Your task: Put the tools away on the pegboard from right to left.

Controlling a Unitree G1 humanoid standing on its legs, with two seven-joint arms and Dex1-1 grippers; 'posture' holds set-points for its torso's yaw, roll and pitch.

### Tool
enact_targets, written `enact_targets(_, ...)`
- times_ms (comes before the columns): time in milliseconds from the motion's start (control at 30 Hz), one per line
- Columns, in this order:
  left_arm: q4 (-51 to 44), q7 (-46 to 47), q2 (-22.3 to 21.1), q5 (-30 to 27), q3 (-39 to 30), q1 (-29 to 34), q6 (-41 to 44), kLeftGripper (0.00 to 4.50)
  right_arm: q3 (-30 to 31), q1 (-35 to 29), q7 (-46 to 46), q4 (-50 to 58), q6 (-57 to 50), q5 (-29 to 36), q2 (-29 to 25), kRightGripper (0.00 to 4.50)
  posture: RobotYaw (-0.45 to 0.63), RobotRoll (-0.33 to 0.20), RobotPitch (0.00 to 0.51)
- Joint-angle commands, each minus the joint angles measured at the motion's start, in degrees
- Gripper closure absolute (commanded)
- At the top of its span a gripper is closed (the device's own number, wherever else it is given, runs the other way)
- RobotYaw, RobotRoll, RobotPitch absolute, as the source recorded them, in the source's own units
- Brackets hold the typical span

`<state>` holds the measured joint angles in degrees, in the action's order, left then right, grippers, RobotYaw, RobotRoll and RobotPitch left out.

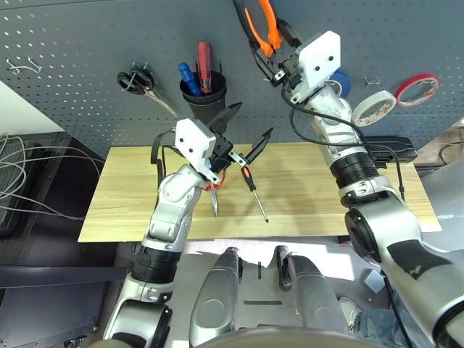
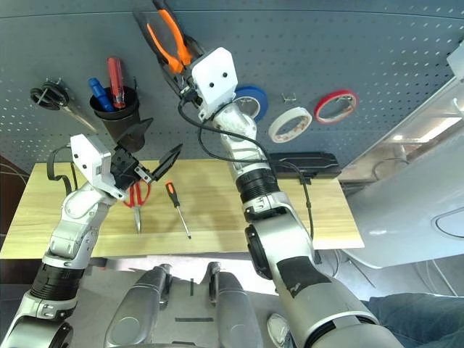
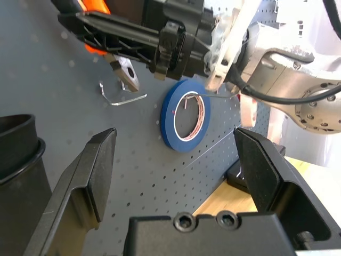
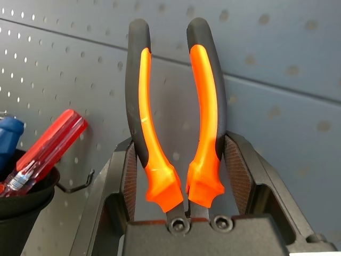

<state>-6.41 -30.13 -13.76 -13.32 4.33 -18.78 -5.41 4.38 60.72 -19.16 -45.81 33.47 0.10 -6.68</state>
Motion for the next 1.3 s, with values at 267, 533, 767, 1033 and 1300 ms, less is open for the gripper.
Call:
enact_targets(267, -1.32, -0.17, -0.44, 0.76, 0.20, 1.67, -0.08, 0.00, -1.01, 2.17, 2.11, -5.15, 6.40, -1.66, 1.02, 1.82, 0.16, 0.000, 0.257)
enact_targets(533, -0.48, -0.37, -0.64, 1.01, 0.25, 1.13, -0.34, 0.00, -1.34, -0.21, 1.56, -4.00, 3.29, -1.08, 0.24, 1.47, 0.15, 0.000, 0.249)
enact_targets(767, 1.01, -1.41, -1.11, 0.91, 0.47, 0.23, -0.58, 0.00, -1.50, -6.82, -0.31, 9.77, -1.69, -0.31, -2.91, 0.04, 0.13, 0.000, 0.235)
enact_targets(1033, 3.98, -3.96, -2.73, 1.97, 1.95, -0.48, 1.10, 0.00, -2.17, -19.30, 0.64, 39.59, -12.87, 0.03, -6.63, 0.04, 0.10, 0.000, 0.223)
enact_targets(1300, 11.94, -4.13, -4.57, 9.00, 7.38, -0.75, 8.58, 0.00, 2.24, -35.70, -9.23, 48.42, -26.01, 2.09, -12.51, 0.04, 0.08, 0.000, 0.208)
